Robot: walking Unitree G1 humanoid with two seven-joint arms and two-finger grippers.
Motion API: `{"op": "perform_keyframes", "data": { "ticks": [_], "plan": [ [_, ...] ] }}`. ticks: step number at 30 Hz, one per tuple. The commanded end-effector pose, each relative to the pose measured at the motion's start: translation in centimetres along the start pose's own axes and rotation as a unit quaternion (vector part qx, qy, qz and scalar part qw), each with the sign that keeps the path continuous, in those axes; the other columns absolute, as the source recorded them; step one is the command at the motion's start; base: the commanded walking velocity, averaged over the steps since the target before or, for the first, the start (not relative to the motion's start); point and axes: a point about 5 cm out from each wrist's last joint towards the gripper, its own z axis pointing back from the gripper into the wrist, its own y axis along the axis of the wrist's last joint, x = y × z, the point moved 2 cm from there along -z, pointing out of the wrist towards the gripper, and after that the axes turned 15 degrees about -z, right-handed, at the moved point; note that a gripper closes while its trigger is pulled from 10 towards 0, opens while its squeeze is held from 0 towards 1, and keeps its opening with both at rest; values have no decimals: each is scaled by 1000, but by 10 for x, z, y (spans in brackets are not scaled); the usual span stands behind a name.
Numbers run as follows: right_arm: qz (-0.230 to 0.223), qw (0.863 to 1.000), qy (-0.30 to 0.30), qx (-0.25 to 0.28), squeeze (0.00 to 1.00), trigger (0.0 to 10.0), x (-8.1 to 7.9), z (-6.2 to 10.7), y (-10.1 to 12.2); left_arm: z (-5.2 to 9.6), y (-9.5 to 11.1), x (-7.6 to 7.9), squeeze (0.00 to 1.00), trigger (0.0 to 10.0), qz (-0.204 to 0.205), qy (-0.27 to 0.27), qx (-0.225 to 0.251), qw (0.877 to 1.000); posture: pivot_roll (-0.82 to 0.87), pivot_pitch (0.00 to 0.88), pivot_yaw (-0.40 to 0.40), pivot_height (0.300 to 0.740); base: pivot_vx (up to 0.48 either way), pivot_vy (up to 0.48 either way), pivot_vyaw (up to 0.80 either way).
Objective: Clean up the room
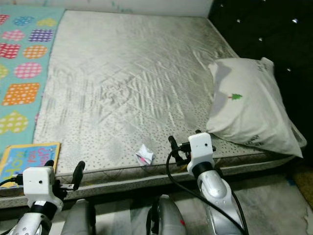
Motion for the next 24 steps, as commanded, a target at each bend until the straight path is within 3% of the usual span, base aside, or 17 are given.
{"op": "perform_keyframes", "data": {
  "ticks": [1,6,24],
  "plan": [
    [4,1000,8,7,0,10000,-3,-1,4,6,-13,4,0,10000,8,-8,-32,999,-51,224,-114,607,0,0,0],
    [1,1000,10,6,0,10000,-4,0,4,5,-13,5,0,10000,7,-10,-32,999,-54,230,-112,574,0,0,0],
    [1,1000,19,3,0,10000,-8,-2,3,2,-12,5,0,10000,6,-11,-32,999,-57,238,-114,574,0,0,0]
  ]
}}
